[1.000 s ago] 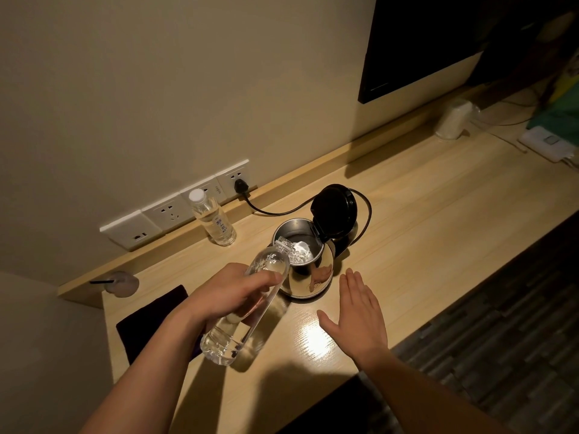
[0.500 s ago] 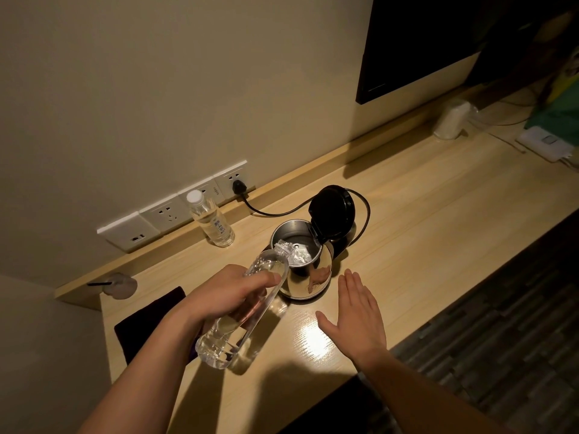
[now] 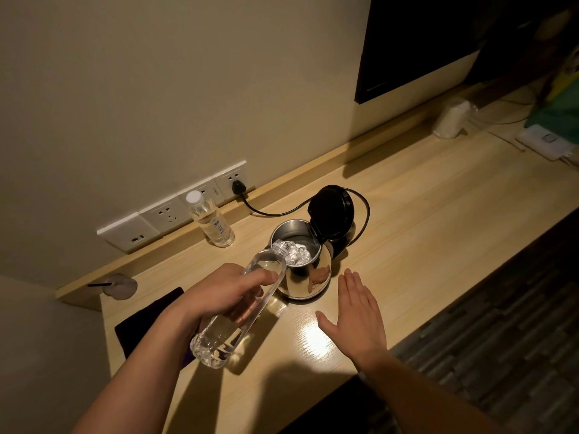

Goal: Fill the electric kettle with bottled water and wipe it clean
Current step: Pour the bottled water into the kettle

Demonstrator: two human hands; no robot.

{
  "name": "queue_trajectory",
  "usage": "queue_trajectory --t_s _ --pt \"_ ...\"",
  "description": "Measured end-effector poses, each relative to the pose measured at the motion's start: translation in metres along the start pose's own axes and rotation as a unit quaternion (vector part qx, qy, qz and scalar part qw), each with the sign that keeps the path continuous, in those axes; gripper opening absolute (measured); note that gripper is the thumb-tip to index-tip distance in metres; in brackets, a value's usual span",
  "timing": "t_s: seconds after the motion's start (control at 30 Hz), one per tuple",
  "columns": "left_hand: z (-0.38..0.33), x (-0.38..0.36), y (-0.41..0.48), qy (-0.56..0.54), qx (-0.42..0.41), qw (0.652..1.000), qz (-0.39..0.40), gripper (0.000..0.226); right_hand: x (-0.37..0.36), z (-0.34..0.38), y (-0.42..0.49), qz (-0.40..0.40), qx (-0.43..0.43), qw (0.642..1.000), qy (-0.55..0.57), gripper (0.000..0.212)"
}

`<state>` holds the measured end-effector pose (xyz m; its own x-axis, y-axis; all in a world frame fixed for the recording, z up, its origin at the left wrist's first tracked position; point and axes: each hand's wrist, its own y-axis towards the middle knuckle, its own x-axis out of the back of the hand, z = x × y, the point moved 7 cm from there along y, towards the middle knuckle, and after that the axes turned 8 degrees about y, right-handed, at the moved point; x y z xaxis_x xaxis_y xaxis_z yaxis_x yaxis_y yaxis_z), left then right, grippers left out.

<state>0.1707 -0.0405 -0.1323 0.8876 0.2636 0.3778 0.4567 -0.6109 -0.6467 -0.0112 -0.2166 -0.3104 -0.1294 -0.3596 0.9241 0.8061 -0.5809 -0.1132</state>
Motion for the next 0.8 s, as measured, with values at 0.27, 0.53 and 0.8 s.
queue_trajectory --t_s 0.27,0.53,0.8 --pt "-0.0037 0.0004 -0.0022 -0.006 0.000 1.000 -0.003 0.086 -0.0012 -0.0007 -0.0004 0.001 -0.002 1.000 0.002 0.101" --pt "-0.0060 0.0031 -0.0057 -0.004 0.006 1.000 -0.006 0.070 -0.0001 0.0003 -0.0001 0.004 -0.002 1.000 0.001 0.101" --pt "-0.0056 0.0029 -0.0049 -0.017 0.016 1.000 0.009 0.071 0.0007 0.0014 -0.0003 0.011 0.004 1.000 0.000 0.101"
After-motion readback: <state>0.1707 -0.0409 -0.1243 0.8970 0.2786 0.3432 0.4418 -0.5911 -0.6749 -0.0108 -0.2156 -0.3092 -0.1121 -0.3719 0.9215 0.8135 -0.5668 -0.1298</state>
